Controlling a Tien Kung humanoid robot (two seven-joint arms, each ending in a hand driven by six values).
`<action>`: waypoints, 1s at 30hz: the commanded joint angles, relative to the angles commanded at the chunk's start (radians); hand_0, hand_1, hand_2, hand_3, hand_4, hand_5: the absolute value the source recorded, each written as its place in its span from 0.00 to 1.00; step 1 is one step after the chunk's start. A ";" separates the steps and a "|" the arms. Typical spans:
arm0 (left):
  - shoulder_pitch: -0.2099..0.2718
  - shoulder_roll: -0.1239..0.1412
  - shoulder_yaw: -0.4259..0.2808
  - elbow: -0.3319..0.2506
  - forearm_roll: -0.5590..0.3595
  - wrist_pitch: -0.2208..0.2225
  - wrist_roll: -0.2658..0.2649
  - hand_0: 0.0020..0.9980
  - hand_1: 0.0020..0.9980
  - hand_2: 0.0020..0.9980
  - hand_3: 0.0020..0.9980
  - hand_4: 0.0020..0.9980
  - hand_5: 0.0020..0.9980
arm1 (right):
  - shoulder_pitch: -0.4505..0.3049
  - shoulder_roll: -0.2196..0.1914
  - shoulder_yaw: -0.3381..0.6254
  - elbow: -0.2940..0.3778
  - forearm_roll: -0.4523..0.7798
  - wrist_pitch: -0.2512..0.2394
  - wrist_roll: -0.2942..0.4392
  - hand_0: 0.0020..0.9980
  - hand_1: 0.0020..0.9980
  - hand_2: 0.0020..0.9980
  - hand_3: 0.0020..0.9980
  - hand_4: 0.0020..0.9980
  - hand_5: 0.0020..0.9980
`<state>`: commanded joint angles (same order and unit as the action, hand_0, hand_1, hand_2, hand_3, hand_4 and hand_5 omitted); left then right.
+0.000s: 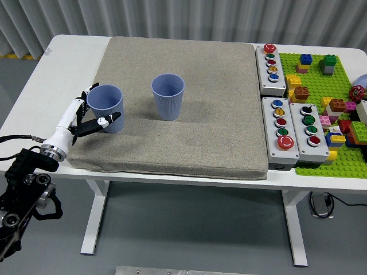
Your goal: Pick cup pour cup place
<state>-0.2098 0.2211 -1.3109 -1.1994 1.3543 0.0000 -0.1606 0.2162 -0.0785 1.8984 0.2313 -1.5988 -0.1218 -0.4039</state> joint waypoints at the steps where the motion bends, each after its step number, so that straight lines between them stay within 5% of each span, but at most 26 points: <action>1: -0.001 0.000 0.000 0.000 0.000 0.000 0.000 0.97 0.95 1.00 1.00 0.95 0.33 | 0.000 0.000 0.000 0.000 0.000 0.000 0.000 0.70 0.67 0.61 0.61 0.00 0.33; 20: -0.033 -0.038 0.005 0.046 0.018 0.012 0.001 0.95 0.93 1.00 1.00 0.95 0.34 | 0.001 0.000 0.002 0.000 -0.007 0.001 -0.002 0.70 0.67 0.61 0.61 0.00 0.33; 21: -0.034 -0.038 0.005 0.047 0.019 0.014 0.001 0.88 0.87 1.00 0.99 0.94 0.34 | 0.001 0.000 0.002 0.000 -0.007 0.001 -0.002 0.70 0.67 0.61 0.61 0.00 0.33; 30: -0.029 -0.043 0.012 0.048 0.029 0.036 -0.003 0.83 0.81 0.96 0.95 0.94 0.35 | -0.003 0.000 0.004 0.000 -0.011 0.003 -0.001 0.70 0.67 0.61 0.61 0.00 0.33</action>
<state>-0.2384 0.1780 -1.2986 -1.1511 1.3832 0.0358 -0.1636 0.2136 -0.0788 1.9020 0.2316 -1.6098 -0.1188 -0.4053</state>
